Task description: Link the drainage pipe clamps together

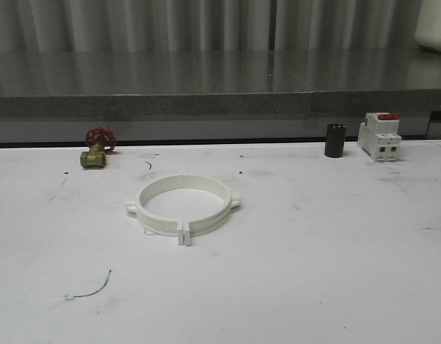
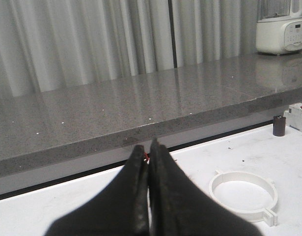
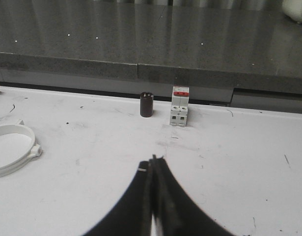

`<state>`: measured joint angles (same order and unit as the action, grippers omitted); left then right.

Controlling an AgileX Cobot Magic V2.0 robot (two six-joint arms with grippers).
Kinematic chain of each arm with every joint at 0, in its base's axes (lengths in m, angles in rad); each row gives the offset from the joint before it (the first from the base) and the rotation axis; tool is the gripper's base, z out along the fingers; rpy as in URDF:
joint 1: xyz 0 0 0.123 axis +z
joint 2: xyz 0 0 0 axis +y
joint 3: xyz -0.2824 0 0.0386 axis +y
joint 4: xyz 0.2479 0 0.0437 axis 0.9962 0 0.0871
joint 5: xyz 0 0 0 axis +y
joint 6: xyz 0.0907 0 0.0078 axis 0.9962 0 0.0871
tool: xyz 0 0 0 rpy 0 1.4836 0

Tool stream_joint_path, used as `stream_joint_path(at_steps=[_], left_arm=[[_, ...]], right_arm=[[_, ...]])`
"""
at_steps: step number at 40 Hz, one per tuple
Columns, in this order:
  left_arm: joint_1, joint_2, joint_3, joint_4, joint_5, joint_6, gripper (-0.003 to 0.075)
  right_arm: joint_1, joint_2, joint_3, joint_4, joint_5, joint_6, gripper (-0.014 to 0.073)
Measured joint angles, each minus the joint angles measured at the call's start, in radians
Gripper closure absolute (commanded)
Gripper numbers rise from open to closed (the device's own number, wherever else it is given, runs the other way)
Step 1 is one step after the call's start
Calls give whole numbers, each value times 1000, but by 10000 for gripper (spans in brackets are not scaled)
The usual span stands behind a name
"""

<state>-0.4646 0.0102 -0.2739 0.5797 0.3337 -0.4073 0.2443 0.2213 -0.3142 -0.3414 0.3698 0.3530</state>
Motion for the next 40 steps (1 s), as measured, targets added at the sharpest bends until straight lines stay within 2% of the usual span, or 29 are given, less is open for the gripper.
stream_joint_path(at_steps=[6, 8, 13, 17, 23, 31, 40], left_arm=[[0, 0, 0, -28, 0, 40, 741], [0, 0, 0, -100, 0, 114, 741], [0, 0, 0, -407, 2, 430, 741], [2, 0, 6, -529, 2, 556, 741], [61, 0, 62, -590, -26, 596, 741], [243, -1, 193, -642, -109, 598, 741], [361, -15, 281, -648, -156, 598, 741]], right_arm=[[0, 0, 0, 0, 0, 0, 715], [0, 0, 0, 0, 0, 0, 715], [0, 0, 0, 0, 0, 0, 715], [0, 0, 0, 0, 0, 0, 715], [0, 0, 0, 0, 0, 0, 715], [0, 0, 0, 0, 0, 0, 715], [0, -1, 0, 0, -1, -2, 715]])
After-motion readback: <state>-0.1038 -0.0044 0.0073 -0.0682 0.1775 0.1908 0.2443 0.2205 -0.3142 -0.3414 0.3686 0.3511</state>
